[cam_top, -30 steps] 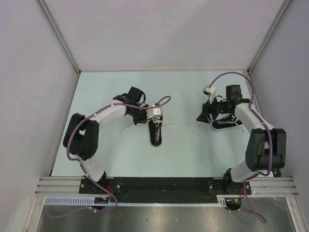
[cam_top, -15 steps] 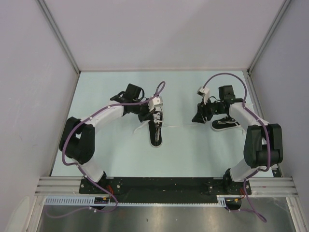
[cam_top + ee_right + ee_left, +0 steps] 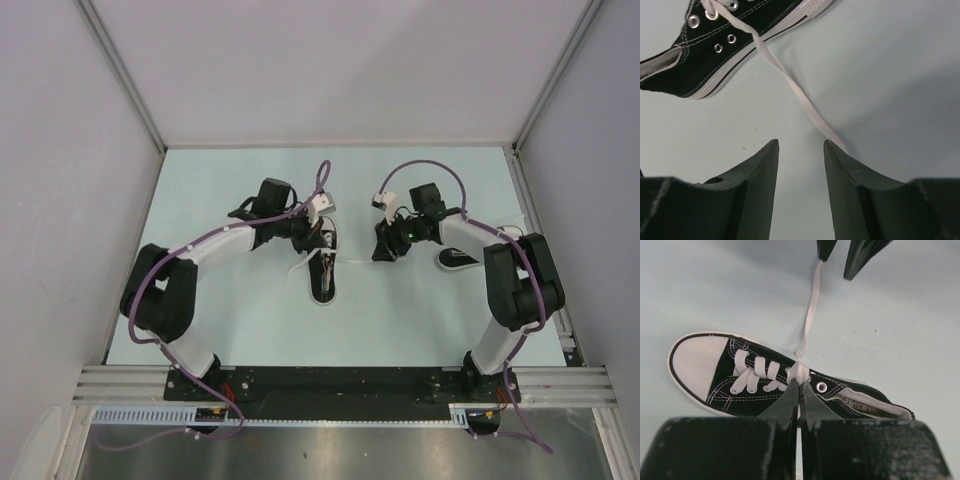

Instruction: Tie the shoes

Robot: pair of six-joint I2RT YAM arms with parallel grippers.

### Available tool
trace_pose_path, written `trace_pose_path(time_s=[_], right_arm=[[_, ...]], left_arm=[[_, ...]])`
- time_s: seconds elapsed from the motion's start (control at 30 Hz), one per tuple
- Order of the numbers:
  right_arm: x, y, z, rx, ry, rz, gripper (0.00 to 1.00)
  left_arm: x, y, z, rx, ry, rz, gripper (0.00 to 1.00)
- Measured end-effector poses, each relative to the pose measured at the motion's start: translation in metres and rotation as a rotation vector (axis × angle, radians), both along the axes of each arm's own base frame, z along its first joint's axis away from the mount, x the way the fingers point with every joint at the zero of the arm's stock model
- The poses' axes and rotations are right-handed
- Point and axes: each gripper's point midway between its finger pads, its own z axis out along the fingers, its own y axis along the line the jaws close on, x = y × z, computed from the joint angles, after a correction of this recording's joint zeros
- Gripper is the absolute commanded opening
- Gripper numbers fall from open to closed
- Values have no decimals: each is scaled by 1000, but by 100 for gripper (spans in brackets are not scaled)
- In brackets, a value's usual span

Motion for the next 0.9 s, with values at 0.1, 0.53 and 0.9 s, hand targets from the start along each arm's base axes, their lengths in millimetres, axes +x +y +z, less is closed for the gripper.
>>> trace_pose_path(time_s=[0.1,0.53,0.9], right_arm=[[6,3,-9,-35,-13,-19,48],[9,-22,-33,-261,-85,-11,56],[9,-39,-51,-375,-102,21,0]], left_arm=[[1,-2,2,-16,2,5,0],[-6,-5,0,-17,-9,-31,0],[-13,-7,-1,4,-40,-81,0]])
